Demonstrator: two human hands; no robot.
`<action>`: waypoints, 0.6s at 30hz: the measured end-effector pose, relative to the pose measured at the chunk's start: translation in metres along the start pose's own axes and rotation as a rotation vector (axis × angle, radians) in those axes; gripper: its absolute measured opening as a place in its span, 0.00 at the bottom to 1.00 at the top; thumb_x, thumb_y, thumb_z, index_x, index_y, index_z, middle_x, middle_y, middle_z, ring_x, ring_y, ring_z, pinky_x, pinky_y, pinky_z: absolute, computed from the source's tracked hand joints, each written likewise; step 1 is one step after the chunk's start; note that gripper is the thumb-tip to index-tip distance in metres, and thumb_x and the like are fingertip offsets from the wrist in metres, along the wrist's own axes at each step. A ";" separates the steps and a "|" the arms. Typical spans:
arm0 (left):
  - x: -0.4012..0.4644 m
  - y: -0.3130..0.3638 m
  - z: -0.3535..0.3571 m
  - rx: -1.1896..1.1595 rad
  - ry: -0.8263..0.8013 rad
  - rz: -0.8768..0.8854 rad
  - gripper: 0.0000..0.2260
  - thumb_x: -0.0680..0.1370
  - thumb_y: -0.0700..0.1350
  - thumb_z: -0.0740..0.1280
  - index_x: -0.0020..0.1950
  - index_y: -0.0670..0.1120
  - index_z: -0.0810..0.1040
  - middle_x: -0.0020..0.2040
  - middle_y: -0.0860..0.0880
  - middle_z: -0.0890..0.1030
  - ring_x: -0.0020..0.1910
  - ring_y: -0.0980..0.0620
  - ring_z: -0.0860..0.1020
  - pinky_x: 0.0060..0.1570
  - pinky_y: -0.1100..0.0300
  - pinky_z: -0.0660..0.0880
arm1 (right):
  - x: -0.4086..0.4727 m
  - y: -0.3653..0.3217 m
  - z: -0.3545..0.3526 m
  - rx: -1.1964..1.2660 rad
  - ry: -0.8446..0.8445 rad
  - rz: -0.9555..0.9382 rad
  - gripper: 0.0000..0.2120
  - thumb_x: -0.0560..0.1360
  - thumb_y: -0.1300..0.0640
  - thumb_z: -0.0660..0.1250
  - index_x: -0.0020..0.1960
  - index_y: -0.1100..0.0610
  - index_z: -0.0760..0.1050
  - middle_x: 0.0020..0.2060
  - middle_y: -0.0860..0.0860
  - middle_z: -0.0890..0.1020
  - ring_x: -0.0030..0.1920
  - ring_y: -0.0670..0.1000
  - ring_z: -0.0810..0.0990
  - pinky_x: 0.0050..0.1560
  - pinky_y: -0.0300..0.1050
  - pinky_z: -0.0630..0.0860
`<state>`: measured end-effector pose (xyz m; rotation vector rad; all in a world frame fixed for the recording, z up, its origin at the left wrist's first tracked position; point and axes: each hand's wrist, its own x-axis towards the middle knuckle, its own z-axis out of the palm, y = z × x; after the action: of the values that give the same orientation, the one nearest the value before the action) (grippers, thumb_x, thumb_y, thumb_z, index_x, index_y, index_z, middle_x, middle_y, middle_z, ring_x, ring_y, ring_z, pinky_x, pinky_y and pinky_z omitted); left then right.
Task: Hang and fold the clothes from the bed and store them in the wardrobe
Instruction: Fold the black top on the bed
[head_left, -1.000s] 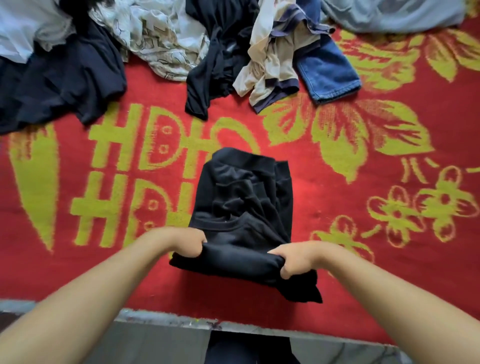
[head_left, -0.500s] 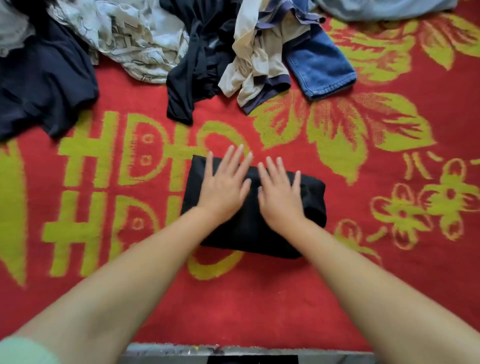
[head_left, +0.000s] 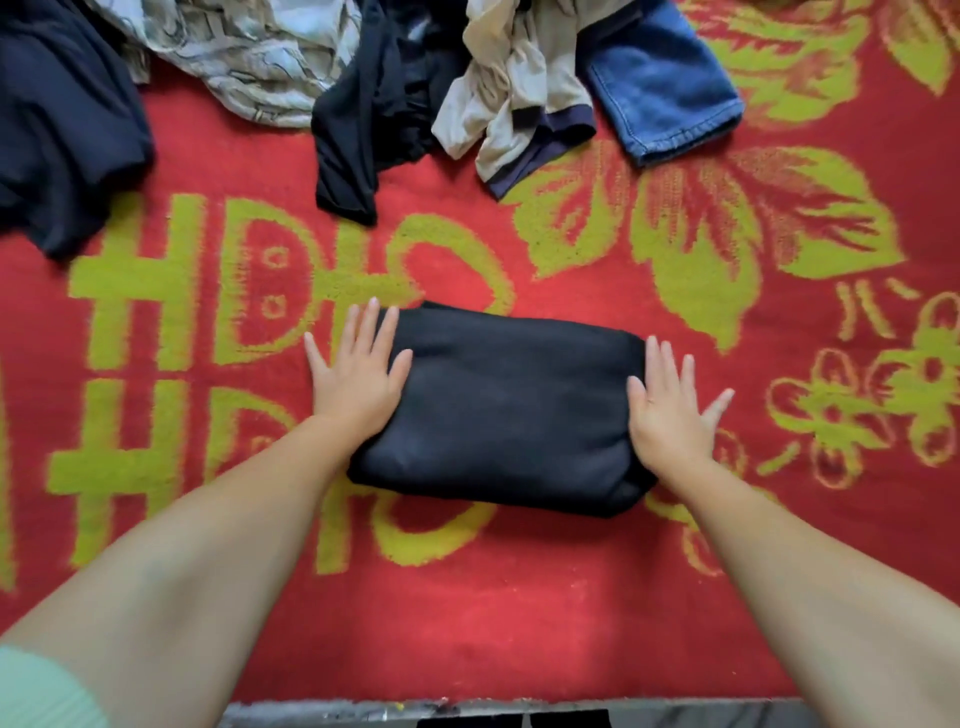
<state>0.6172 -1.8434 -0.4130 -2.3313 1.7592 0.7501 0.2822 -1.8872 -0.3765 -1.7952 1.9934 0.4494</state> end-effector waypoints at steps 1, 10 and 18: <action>-0.003 -0.009 -0.006 0.013 0.002 -0.013 0.26 0.83 0.58 0.47 0.80 0.53 0.46 0.80 0.54 0.44 0.78 0.53 0.42 0.72 0.34 0.39 | -0.003 0.010 -0.008 -0.047 -0.019 -0.010 0.27 0.83 0.46 0.45 0.79 0.48 0.41 0.79 0.46 0.44 0.79 0.50 0.40 0.72 0.71 0.39; -0.107 0.030 0.001 0.297 0.110 0.657 0.43 0.64 0.56 0.74 0.76 0.49 0.63 0.76 0.42 0.62 0.75 0.44 0.61 0.67 0.29 0.60 | -0.107 -0.073 0.019 -0.285 0.012 -0.607 0.53 0.64 0.42 0.74 0.79 0.49 0.48 0.79 0.56 0.48 0.78 0.61 0.46 0.65 0.79 0.50; -0.078 0.034 0.017 0.316 0.083 0.498 0.46 0.67 0.35 0.73 0.79 0.51 0.54 0.78 0.42 0.56 0.76 0.41 0.60 0.68 0.36 0.62 | -0.079 -0.080 0.035 -0.232 -0.054 -0.385 0.51 0.74 0.59 0.67 0.75 0.41 0.29 0.78 0.49 0.36 0.78 0.61 0.38 0.69 0.74 0.47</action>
<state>0.5649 -1.7796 -0.3854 -1.7637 2.3324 0.3865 0.3707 -1.8108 -0.3637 -2.2204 1.5570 0.6139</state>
